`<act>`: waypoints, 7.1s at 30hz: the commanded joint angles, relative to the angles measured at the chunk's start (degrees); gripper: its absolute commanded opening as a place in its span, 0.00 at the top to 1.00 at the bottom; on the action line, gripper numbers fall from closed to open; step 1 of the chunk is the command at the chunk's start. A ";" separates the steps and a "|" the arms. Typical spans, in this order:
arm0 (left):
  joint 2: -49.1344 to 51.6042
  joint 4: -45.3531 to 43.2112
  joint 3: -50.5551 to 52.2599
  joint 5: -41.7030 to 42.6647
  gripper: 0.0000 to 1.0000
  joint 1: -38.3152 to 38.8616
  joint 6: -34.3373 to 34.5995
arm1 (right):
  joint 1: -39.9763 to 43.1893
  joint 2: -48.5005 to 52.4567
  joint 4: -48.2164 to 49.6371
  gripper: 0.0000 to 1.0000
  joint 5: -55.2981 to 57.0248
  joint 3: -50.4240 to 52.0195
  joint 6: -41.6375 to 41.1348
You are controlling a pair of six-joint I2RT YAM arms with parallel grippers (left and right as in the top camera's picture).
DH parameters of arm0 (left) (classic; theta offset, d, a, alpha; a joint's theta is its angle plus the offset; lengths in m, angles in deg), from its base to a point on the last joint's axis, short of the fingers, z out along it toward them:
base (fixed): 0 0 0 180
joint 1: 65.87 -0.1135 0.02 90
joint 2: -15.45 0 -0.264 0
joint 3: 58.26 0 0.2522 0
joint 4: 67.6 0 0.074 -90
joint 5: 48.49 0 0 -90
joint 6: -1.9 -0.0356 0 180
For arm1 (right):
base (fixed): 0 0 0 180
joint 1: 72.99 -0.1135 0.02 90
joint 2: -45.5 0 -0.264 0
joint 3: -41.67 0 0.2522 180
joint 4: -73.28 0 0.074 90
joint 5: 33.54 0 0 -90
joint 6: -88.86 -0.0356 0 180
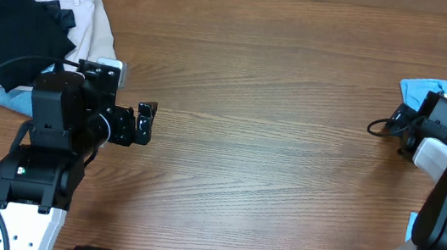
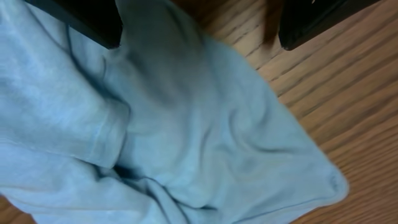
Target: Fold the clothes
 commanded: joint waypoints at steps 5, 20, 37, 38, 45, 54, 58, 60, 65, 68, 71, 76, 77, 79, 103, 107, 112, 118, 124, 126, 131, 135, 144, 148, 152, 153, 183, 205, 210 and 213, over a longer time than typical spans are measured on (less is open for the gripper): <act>-0.07 -0.28 -1.40 1.31 0.00 -0.31 0.61 | 2.54 3.41 0.52 0.39 0.09 -0.83 0.15; -0.07 -2.71 -1.40 1.31 0.06 -0.31 0.61 | -10.75 -9.99 -2.54 0.96 -4.76 -17.68 0.20; -0.07 -3.48 -1.40 2.47 0.02 -0.31 0.57 | -14.38 -10.43 -46.80 0.00 -0.98 -34.99 -0.26; -0.07 -3.48 -1.40 2.47 0.02 -0.31 0.57 | -14.38 -10.40 -49.57 0.00 -1.20 -34.99 -0.22; -0.04 -3.32 -1.40 2.49 0.01 -0.31 0.57 | -14.40 -9.01 -57.72 0.01 -8.72 -34.88 5.14; -0.02 -3.26 -1.38 2.51 0.01 -0.31 0.59 | -15.61 0.11 -55.67 0.08 -12.17 -34.88 5.42; -0.02 -3.23 -1.38 2.51 0.01 -0.31 0.59 | -16.72 4.09 -50.84 0.11 -12.17 -34.88 2.21; -0.02 -3.26 -1.38 2.51 0.01 -0.31 0.59 | -17.31 5.68 -48.37 0.12 -12.17 -34.88 0.94; -0.02 -3.04 -1.38 2.51 0.01 -0.31 0.59 | -18.47 8.94 -45.72 0.19 -12.15 -34.88 0.98; -0.02 -3.06 -1.38 2.54 0.01 -0.31 0.59 | -18.64 10.69 -44.19 0.30 -11.69 -34.88 0.94; -0.02 -2.97 -1.38 2.54 0.01 -0.31 0.57 | -18.64 10.97 -42.91 0.38 -9.44 -34.88 -0.61; -0.02 -2.97 -1.38 2.54 0.00 -0.31 0.59 | -18.64 10.97 -40.57 0.50 -6.69 -34.88 -2.25; -0.02 -2.97 -1.38 2.54 0.00 -0.31 0.57 | -18.64 10.97 -40.26 0.50 -6.69 -34.88 -2.25; -0.02 -3.02 -1.38 2.54 0.00 -0.31 0.59 | -18.64 10.97 -39.54 0.51 -6.71 -34.88 -2.25; -0.02 -3.32 -1.38 2.34 0.00 -0.31 0.55 | -22.51 4.33 -47.93 0.96 -7.72 -38.45 0.11; -0.02 -3.58 -1.38 2.34 0.00 -0.31 0.52 | -29.53 -4.09 -53.22 0.96 -11.39 -44.22 5.88; -0.02 -3.45 -1.38 2.36 0.00 -0.31 0.52 | -42.29 -10.73 -58.49 0.96 -12.22 -49.44 7.76; -0.02 -3.50 -1.38 2.36 0.00 -0.31 0.55 | -48.96 -10.25 -61.16 0.62 -7.65 -48.33 7.21; 0.04 -3.52 -1.38 2.36 0.00 -0.31 0.35 | -44.72 -10.60 -61.88 0.59 4.68 -48.09 -4.04; 0.37 -3.50 -1.38 2.34 0.00 -0.31 0.33 | -41.97 -10.91 -63.04 0.57 4.70 -48.09 -5.38; 3.63 -3.28 -1.29 2.36 0.00 -0.28 0.33 | -35.06 -11.08 -67.60 0.52 4.66 -48.09 -8.20; 9.94 -3.26 -1.29 2.89 0.01 0.66 0.33 | -29.75 -11.08 -70.82 0.48 4.61 -48.09 -10.95; 28.92 -3.28 -1.29 4.07 0.04 5.46 0.59 | -21.90 -11.08 -74.62 0.45 1.99 -48.09 -11.08; 36.79 -3.28 -1.29 4.04 0.09 5.79 0.72 | -20.74 -11.08 -75.36 0.44 1.62 -48.09 -11.06; 42.86 -4.44 -1.29 4.04 0.09 5.79 0.83 | -20.65 -11.08 -75.36 0.44 1.62 -48.09 -11.08; 44.04 -5.09 -1.29 4.07 0.09 5.81 0.83 | -20.65 -11.08 -75.32 0.44 1.62 -48.09 -11.06; 28.35 0.85 -34.47 4.13 0.96 5.81 2.54 | -20.68 -11.08 -74.07 0.44 -7.85 -48.06 -4.02; 20.74 10.95 -40.41 -6.93 0.96 5.79 0.96 | -32.61 3.74 -61.11 0.23 -28.46 -48.04 10.25; 18.21 10.91 -40.41 -8.24 0.96 5.79 0.74 | -34.73 10.25 -58.10 0.23 -29.73 -48.04 9.77; 17.68 11.04 -40.39 -8.02 0.96 5.79 0.79 | -35.58 14.56 -54.21 0.24 -29.70 -48.04 6.67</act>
